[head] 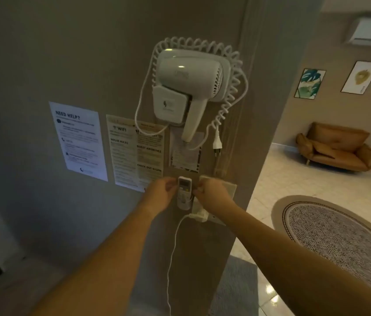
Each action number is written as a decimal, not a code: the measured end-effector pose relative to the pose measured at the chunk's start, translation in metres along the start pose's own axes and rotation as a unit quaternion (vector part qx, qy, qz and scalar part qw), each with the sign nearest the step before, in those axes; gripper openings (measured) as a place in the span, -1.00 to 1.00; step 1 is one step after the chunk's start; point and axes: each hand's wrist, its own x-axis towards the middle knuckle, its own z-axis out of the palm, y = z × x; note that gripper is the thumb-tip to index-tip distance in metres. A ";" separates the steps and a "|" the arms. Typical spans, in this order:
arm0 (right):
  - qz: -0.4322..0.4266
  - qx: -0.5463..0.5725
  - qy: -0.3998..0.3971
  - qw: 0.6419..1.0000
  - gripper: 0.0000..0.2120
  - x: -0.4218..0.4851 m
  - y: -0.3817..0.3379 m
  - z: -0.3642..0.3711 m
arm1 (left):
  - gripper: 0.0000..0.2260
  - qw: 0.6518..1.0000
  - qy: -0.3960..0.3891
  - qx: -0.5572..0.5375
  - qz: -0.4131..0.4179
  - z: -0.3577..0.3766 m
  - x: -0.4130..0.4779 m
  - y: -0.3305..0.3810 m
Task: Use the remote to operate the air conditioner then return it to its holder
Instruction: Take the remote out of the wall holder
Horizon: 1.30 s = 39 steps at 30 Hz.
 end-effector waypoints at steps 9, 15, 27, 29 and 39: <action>0.003 -0.021 -0.009 1.000 -0.78 0.018 -0.004 0.015 | -0.81 0.999 -0.010 -0.035 0.010 0.003 0.016 -0.017; -0.011 -0.008 0.013 1.000 -0.79 0.024 -0.001 0.019 | -0.80 0.998 -0.005 -0.048 0.026 0.004 0.020 -0.023; -0.002 0.041 0.034 0.999 -0.78 0.020 -0.002 0.020 | -0.78 0.994 -0.006 -0.105 0.031 0.001 0.025 -0.024; 0.004 0.046 0.038 0.998 -0.78 0.020 -0.002 0.021 | -0.79 0.994 -0.008 -0.107 0.028 0.001 0.025 -0.024; 0.022 0.043 0.066 0.997 -0.73 0.018 -0.003 0.032 | -0.72 0.988 -0.009 -0.152 0.006 0.012 0.033 -0.041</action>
